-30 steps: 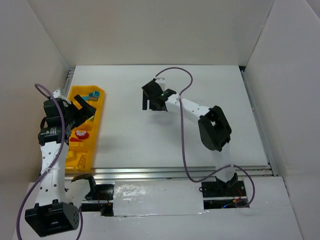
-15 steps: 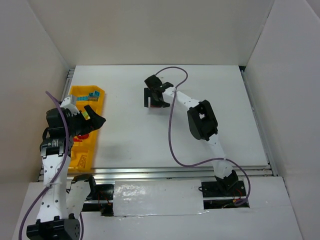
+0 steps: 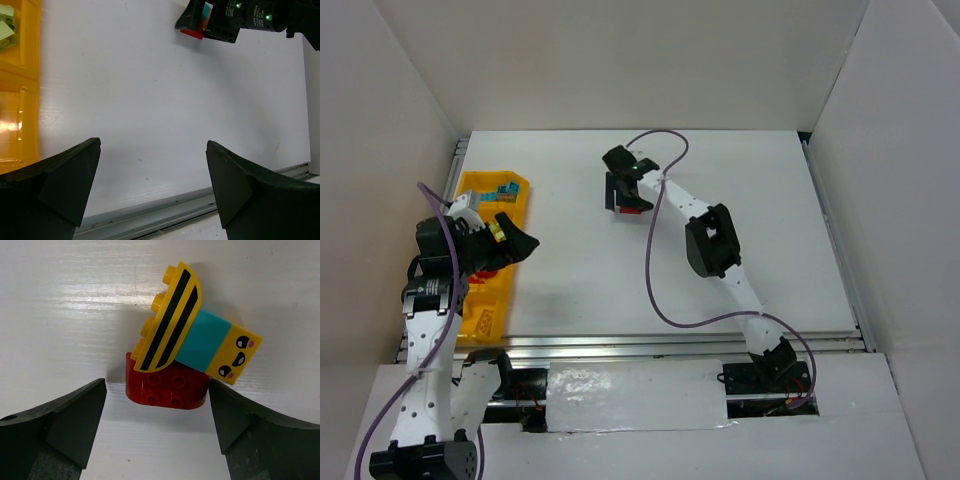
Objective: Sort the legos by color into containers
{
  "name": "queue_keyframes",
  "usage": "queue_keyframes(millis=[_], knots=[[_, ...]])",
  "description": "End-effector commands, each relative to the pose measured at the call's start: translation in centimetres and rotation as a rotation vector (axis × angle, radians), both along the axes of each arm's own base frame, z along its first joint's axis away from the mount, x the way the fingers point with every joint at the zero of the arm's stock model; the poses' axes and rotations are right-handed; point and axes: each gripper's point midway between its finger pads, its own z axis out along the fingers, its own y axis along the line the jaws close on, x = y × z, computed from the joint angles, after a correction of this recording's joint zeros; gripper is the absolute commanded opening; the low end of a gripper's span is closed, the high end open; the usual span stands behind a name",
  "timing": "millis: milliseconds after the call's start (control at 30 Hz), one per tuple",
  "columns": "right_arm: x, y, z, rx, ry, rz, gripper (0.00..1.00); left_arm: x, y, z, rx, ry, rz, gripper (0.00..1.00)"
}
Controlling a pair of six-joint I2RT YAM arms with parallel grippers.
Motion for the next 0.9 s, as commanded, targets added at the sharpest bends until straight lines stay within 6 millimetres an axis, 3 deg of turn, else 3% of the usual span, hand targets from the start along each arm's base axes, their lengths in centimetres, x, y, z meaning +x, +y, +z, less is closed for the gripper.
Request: queue_keyframes(millis=[0, 200, 233, 300, 400, 500, 567, 700, 867], knots=[[0.1, -0.2, 0.5, 0.013, 0.027, -0.025, 0.89, -0.2, -1.2, 1.1, -0.008, -0.06, -0.078, 1.0], [0.3, -0.2, 0.1, 0.107, 0.104, -0.02, 0.7, -0.3, -1.6, 1.5, -0.023, -0.083, -0.1, 0.99], [0.4, -0.2, 0.2, 0.113, 0.105, -0.018, 0.62, -0.2, -1.7, 1.5, -0.024, -0.083, -0.104, 1.0], [0.3, -0.2, 0.0, 0.118, 0.121, -0.015, 0.55, -0.1, -1.7, 1.4, -0.027, -0.078, -0.108, 0.99], [-0.4, -0.2, 0.2, 0.12, 0.142, 0.012, 0.51, 0.0, -1.7, 1.3, -0.019, -0.078, -0.105, 0.99], [-2.5, -1.1, -0.9, 0.086, 0.214, 0.043, 0.46, 0.0, -1.6, 1.0, -0.012, -0.072, -0.099, 1.0], [-3.8, -0.9, -1.2, 0.063, 0.229, 0.077, 0.46, 0.0, -1.7, 0.9, -0.013, -0.071, -0.106, 1.0], [-6.1, -1.6, -1.5, 0.028, 0.271, 0.146, 0.57, 0.0, -1.7, 1.0, -0.011, -0.075, -0.102, 0.99], [-8.6, -0.4, -1.9, 0.043, 0.338, 0.283, 0.59, 0.0, -1.7, 0.9, -0.01, -0.068, -0.1, 1.0]])
